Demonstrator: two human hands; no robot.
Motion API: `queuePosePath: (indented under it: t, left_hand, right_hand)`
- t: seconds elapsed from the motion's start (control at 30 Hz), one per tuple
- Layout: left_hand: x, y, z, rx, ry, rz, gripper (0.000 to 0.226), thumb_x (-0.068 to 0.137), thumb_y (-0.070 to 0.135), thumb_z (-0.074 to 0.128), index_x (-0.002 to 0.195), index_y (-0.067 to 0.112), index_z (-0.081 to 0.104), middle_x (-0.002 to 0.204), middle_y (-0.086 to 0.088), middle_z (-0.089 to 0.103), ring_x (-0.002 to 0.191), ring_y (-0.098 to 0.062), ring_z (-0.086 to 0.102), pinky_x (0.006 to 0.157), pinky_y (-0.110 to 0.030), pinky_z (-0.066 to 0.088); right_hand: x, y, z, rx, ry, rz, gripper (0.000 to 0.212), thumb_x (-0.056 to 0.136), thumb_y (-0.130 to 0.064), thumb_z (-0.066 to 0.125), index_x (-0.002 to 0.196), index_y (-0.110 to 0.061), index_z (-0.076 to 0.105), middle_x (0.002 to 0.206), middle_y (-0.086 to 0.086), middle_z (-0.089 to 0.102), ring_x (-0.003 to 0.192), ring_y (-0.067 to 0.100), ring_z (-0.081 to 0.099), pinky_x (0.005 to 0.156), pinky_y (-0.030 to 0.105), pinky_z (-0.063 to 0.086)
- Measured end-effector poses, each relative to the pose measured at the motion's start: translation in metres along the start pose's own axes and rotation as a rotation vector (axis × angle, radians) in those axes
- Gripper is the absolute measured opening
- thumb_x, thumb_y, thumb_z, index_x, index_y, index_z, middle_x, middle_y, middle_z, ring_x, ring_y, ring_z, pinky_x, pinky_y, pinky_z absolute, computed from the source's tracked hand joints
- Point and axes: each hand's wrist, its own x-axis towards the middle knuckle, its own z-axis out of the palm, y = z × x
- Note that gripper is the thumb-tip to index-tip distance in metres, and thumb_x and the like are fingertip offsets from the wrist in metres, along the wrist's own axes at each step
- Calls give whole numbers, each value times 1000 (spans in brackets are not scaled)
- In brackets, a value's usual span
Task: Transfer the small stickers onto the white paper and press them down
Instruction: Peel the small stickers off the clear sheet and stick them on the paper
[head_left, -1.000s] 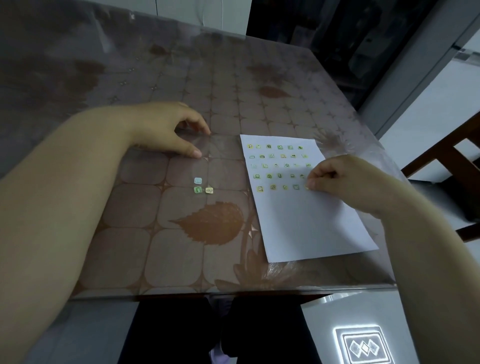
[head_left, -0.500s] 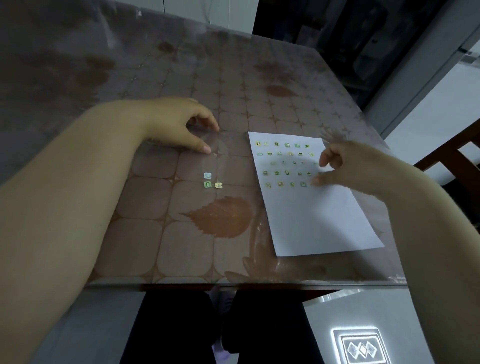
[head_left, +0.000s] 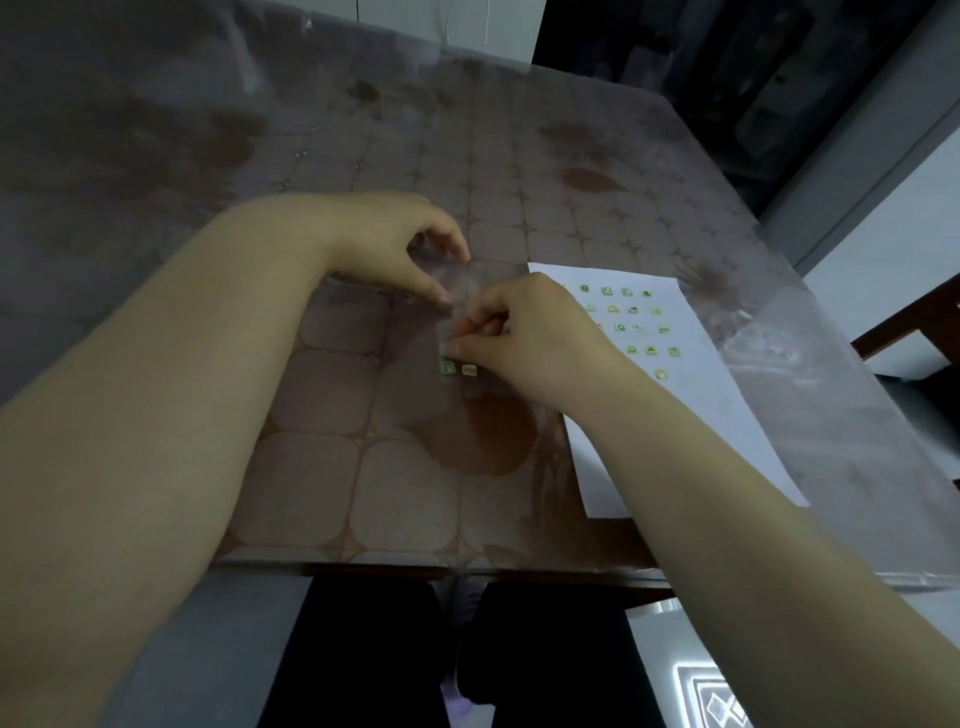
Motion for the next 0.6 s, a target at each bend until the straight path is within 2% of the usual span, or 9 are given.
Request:
queuePosePath:
  t: [0.17,0.27,0.37,0.43,0.5,0.53,0.6]
  left_hand:
    - [1,1,1,3,10,-4,47,68,34,73,112,29,57,115,1,52,107,-14,49,97,-27,37]
    - [0,2,1,9,22,-7,49,67,35,75,112,28,58,114,1,52,106,-15,49,94,-26,36]
    - [1,1,0,-11,7,-22,50,66,37,75,112,29,57,110,5,50,105,-12,47,91,-22,34]
    - [1,1,1,-20,-8,-29,51,66,36,75,113,29,57,110,7,49,105,-10,46,90,-21,32]
    - [1,2,1,-25,-6,-31,50,66,35,75,113,29,57,110,7,48,105,-10,46,90,-20,31]
    - [1,2,1,-26,-3,-31,50,66,35,75,112,29,57,110,7,48,105,-10,46,90,-20,30]
    - [0,2,1,-28,4,-31,50,66,33,75,112,28,57,111,6,48,105,-9,45,89,-19,29]
  right_hand:
    - [-2,0,1,-19,-4,-47,10,83,-22,63,78,-15,67,58,-10,50,55,4,47,56,21,38]
    - [-14,14,-30,33,56,-53,16,85,-23,62,70,-22,61,59,-11,51,52,-2,48,50,8,36]
    - [-38,51,-79,23,49,70,15,86,-28,60,72,-25,62,62,-17,58,52,-7,48,47,3,35]
    - [-53,79,-101,-32,4,204,12,88,-26,58,77,-23,63,70,-14,62,60,-4,54,57,6,40]
    - [-58,99,-110,-61,-21,297,12,89,-21,57,80,-19,65,80,-2,64,71,10,58,71,21,45]
    - [-59,105,-110,-61,-31,315,12,89,-19,58,80,-17,66,79,0,64,72,14,57,72,25,46]
    - [-58,107,-108,-62,-39,321,12,88,-19,59,79,-16,66,75,-4,61,70,13,55,70,24,44]
